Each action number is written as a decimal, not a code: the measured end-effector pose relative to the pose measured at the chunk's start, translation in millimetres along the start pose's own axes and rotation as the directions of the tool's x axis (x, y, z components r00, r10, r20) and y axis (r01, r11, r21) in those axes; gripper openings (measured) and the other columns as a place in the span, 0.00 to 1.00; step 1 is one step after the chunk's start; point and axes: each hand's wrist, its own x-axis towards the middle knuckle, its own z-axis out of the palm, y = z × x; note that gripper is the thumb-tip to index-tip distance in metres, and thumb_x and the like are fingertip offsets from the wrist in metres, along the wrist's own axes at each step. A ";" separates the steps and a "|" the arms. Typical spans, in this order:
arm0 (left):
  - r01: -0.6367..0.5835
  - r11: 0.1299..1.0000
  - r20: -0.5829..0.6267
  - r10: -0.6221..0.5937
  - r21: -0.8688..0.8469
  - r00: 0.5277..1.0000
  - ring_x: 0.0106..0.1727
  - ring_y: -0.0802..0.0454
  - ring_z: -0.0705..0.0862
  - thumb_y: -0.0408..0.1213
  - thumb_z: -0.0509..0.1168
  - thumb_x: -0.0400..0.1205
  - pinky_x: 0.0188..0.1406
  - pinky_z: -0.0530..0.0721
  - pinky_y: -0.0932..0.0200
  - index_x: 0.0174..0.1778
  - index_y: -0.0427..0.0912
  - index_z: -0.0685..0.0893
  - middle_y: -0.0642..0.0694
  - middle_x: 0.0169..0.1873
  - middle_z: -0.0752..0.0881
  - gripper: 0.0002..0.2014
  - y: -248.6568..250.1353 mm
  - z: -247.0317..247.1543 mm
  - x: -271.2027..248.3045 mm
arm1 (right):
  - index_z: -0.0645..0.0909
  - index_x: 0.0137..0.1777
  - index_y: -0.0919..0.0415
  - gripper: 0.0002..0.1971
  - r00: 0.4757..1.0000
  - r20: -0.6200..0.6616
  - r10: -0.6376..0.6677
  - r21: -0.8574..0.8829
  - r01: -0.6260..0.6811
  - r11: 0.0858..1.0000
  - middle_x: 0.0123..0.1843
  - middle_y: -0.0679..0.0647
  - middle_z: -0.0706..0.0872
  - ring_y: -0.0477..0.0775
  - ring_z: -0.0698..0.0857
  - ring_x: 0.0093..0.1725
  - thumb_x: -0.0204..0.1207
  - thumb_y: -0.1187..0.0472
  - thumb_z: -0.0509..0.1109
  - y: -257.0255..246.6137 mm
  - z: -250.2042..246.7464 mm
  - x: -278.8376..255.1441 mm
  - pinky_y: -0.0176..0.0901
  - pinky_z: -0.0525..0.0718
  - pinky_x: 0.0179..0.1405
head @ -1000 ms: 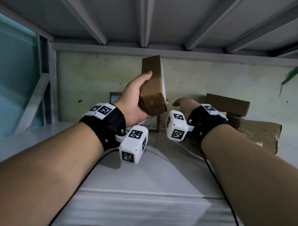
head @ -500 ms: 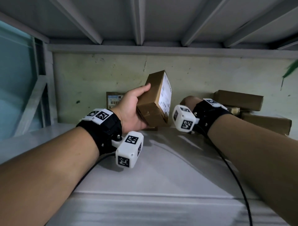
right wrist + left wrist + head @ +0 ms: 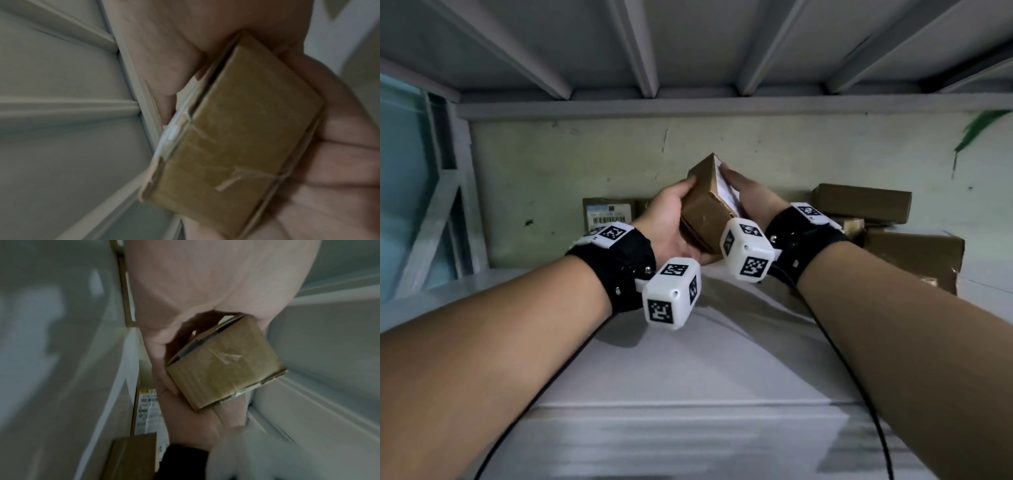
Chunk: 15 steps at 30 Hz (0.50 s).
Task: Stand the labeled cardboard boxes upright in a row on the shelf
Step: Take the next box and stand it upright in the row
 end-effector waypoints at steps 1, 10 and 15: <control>-0.003 1.000 0.007 0.003 0.008 1.000 0.68 0.35 0.90 0.68 0.63 0.85 0.58 0.91 0.37 0.76 0.41 0.87 0.35 0.67 0.92 0.36 -2.2 1.9 1.3 | 0.84 0.41 0.63 0.24 1.000 -0.002 -0.001 -0.021 0.001 1.000 0.27 0.61 0.90 0.56 0.88 0.22 0.84 0.41 0.65 -2.0 -1.2 -4.5 0.42 0.90 0.24; -0.048 0.994 -0.005 0.049 0.099 0.999 0.44 0.38 0.97 0.62 0.61 0.90 0.35 0.96 0.41 0.61 0.43 0.91 0.37 0.51 0.97 0.26 -6.4 -13.6 -6.5 | 0.83 0.47 0.69 0.18 0.997 0.002 -0.074 0.037 0.074 0.997 0.29 0.65 0.91 0.59 0.90 0.23 0.89 0.54 0.62 -2.5 -10.1 -7.6 0.43 0.86 0.17; -0.175 0.977 0.024 0.174 0.123 0.985 0.58 0.40 0.94 0.60 0.73 0.82 0.51 0.92 0.43 0.65 0.45 0.89 0.40 0.60 0.95 0.25 -8.5 -12.7 -14.8 | 0.84 0.49 0.66 0.18 0.988 -0.094 -0.120 0.019 0.122 0.992 0.31 0.63 0.92 0.58 0.91 0.25 0.87 0.49 0.66 -0.8 -19.4 -3.4 0.44 0.87 0.19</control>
